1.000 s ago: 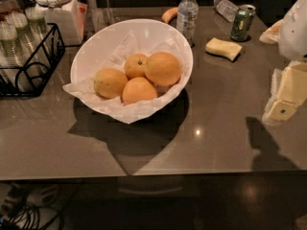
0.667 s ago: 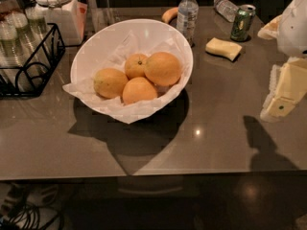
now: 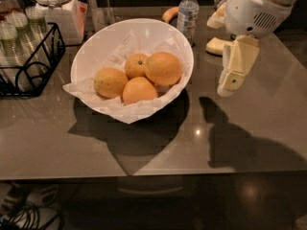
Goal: Pick orange from white bowl
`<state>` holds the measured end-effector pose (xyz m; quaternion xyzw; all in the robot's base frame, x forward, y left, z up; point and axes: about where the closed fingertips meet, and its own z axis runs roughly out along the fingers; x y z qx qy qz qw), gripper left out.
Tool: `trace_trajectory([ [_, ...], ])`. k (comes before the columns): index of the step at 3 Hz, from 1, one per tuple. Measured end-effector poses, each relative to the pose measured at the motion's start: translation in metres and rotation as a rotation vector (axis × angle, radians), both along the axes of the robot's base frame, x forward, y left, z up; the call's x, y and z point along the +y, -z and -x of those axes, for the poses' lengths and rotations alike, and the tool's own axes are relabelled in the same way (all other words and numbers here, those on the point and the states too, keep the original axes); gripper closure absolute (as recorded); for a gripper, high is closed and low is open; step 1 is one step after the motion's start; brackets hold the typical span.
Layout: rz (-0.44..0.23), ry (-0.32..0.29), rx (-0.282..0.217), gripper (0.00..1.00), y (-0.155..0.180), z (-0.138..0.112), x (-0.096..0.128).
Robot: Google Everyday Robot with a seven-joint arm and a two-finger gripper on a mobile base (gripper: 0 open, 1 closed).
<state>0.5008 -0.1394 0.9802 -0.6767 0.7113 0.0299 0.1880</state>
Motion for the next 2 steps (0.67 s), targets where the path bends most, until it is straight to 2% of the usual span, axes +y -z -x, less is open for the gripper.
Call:
trace_trajectory([
  [1,-0.042,-0.083,0.047,0.00,0.0091,-0.0194,0.0405],
  [2,-0.045,-0.078,0.031,0.00,0.0077,-0.0214,0.0407],
])
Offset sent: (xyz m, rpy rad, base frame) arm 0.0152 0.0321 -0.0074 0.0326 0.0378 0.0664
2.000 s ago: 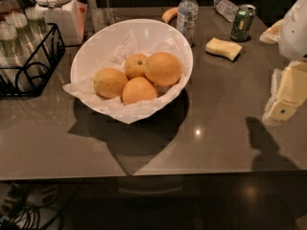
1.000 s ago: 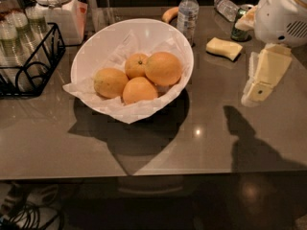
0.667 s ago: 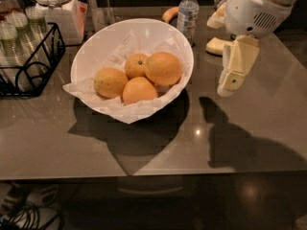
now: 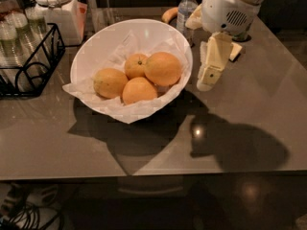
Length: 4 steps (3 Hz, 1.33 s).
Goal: Pick orange from white bowl
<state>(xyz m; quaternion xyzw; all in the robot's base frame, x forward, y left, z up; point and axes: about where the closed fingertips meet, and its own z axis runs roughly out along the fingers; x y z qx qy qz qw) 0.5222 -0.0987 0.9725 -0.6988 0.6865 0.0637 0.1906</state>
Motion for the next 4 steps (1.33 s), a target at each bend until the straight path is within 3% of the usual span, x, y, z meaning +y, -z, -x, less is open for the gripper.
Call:
trace_trajectory([
  [1,-0.060,-0.031,-0.002,0.00,0.003,-0.006,0.016],
  [2,-0.129,-0.115,0.017,0.00,0.004,-0.019,0.049],
  [3,-0.205,-0.158,0.045,0.00,0.006,-0.033,0.075],
  [4,-0.211,-0.158,0.044,0.04,0.006,-0.034,0.076],
])
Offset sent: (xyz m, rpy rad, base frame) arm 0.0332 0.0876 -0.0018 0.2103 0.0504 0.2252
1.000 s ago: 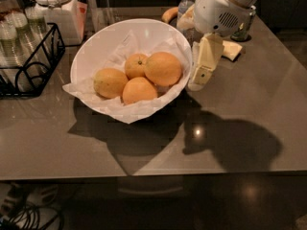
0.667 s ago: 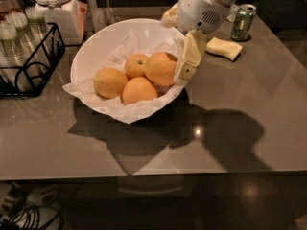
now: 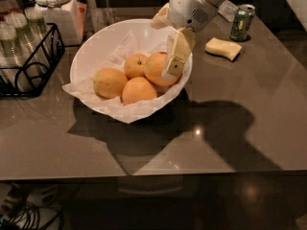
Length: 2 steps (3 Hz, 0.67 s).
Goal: Pick orange from white bowl
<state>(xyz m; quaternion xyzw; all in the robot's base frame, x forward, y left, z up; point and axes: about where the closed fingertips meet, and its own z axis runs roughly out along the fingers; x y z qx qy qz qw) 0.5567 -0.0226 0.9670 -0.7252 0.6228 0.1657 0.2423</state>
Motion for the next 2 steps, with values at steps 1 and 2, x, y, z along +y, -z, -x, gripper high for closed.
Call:
trace_trajectory([
  [1,-0.029,0.018,-0.012,0.00,0.0011,-0.0017,-0.0009],
  [2,-0.060,0.018,0.002,0.19,0.0098,-0.0052,0.0025],
])
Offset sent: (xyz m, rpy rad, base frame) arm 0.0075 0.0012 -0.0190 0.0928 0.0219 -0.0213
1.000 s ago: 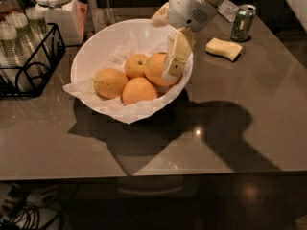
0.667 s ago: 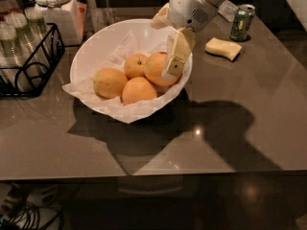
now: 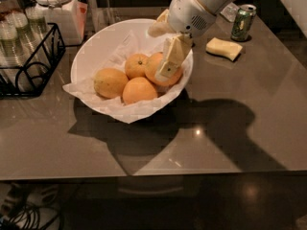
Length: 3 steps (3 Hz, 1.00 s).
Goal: Pick orange from white bowl
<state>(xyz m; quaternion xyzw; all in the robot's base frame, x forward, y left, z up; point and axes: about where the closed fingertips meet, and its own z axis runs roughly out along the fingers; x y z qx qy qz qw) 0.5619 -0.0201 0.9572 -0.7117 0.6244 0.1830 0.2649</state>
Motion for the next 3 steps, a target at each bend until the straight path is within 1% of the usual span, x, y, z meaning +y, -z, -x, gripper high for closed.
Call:
trace_trajectory([
  [1,-0.021,0.001,0.022,0.27,0.009,-0.002,0.001],
  [2,-0.034,0.012,0.046,0.17,0.018,-0.004,-0.001],
  [3,-0.044,0.034,0.077,0.17,0.028,-0.007,-0.007],
])
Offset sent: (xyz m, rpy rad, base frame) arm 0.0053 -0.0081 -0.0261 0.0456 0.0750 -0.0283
